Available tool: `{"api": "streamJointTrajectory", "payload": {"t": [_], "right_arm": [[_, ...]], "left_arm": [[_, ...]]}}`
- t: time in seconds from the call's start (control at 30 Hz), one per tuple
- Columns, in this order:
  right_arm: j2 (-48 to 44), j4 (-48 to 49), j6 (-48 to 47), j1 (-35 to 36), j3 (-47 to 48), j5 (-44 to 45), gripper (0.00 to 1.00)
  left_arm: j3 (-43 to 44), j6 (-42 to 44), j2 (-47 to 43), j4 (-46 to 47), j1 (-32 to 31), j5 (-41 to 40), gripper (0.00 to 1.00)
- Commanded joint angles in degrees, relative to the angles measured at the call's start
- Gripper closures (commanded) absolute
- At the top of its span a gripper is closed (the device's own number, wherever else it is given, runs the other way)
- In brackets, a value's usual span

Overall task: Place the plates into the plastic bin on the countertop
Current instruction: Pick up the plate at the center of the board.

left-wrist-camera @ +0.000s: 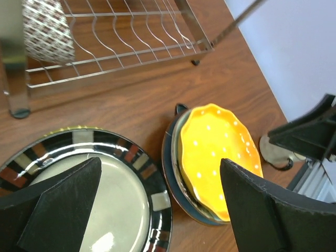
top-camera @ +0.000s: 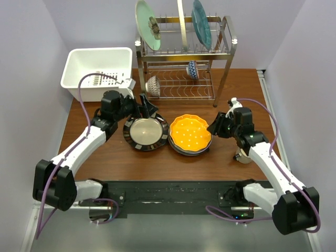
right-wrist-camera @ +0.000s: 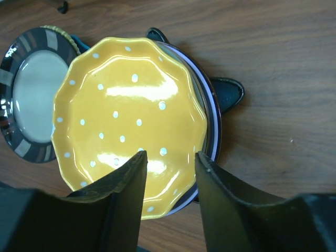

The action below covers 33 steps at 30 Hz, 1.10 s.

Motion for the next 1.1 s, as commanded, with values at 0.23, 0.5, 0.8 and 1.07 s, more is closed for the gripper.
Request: {"api": "streamJointTrajectory", "payload": {"t": [0.23, 0.5, 0.8, 1.07], "right_arm": [[3.7, -1.82, -0.13, 0.01, 1.85, -2.16, 0.61], [3.97, -1.47, -0.05, 0.01, 0.8, -1.72, 0.6], [3.52, -0.5, 0.48, 0.01, -1.22, -0.93, 0.63], [4.85, 0.2, 0.48, 0.01, -1.75, -1.02, 0.66]], "left_arm": [[4.82, 4.08, 5.5, -3.2, -11.13, -4.06, 0.0], [7.02, 4.26, 9.9, -6.45, -14.74, -6.79, 0.0], [7.9, 4.25, 11.49, -6.28, -15.53, -6.35, 0.02], [8.69, 4.87, 12.63, -7.51, -16.41, -6.26, 0.07]]}}
